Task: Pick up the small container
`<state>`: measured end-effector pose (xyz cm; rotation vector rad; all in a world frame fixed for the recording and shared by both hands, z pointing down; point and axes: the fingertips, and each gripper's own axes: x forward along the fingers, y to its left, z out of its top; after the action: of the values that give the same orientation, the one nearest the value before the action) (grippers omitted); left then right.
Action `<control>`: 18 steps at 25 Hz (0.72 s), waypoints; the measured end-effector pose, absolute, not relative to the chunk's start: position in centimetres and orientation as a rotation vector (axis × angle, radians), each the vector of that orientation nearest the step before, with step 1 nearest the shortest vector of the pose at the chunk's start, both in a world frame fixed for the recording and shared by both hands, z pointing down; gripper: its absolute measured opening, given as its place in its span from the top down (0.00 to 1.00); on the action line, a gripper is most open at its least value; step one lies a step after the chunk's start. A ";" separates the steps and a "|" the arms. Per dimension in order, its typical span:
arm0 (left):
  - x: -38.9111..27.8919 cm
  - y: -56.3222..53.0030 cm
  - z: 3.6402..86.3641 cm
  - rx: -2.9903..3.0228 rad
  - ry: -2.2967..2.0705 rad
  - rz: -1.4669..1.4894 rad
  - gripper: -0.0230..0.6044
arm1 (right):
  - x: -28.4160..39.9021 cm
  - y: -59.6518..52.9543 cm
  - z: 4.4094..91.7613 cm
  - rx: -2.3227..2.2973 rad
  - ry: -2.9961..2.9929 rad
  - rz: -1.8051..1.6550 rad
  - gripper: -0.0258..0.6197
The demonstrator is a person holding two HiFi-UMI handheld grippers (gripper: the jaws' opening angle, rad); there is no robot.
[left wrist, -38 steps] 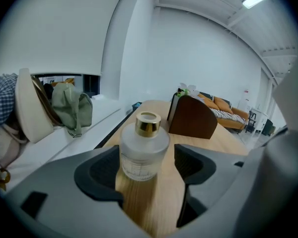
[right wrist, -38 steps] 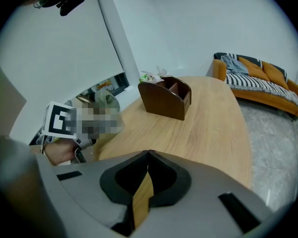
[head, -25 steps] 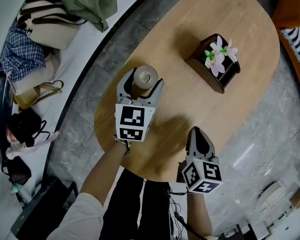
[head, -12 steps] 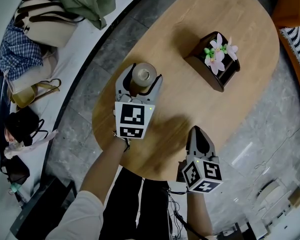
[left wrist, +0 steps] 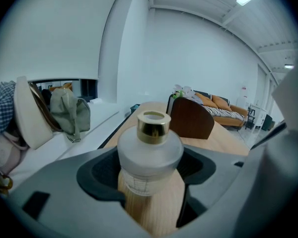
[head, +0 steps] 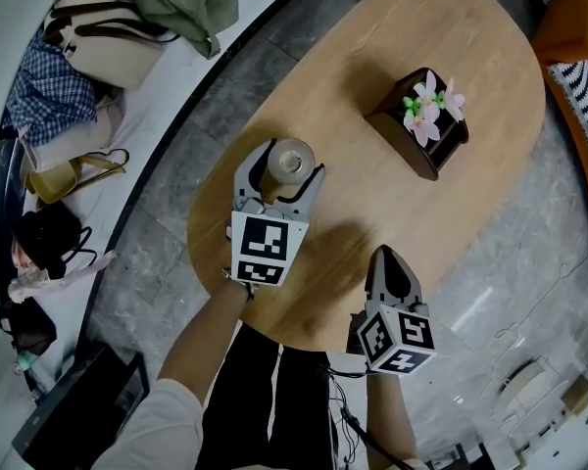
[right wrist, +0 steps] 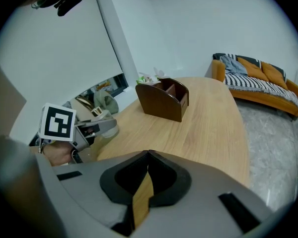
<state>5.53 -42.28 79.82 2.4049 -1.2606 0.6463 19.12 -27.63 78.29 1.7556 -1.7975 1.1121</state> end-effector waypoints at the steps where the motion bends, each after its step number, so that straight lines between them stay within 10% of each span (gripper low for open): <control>1: 5.5 -42.1 79.3 2.408 -1.260 0.643 0.43 | 19.2 -27.7 78.0 1.758 -1.803 1.106 0.92; 18: 5.4 -35.9 62.4 2.375 -1.250 0.590 0.43 | 21.3 -26.4 64.1 1.890 -1.839 1.051 0.92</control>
<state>5.44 -35.91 62.35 2.3750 -1.2504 0.5903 21.28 -26.40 64.11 1.8898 -1.8389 1.0510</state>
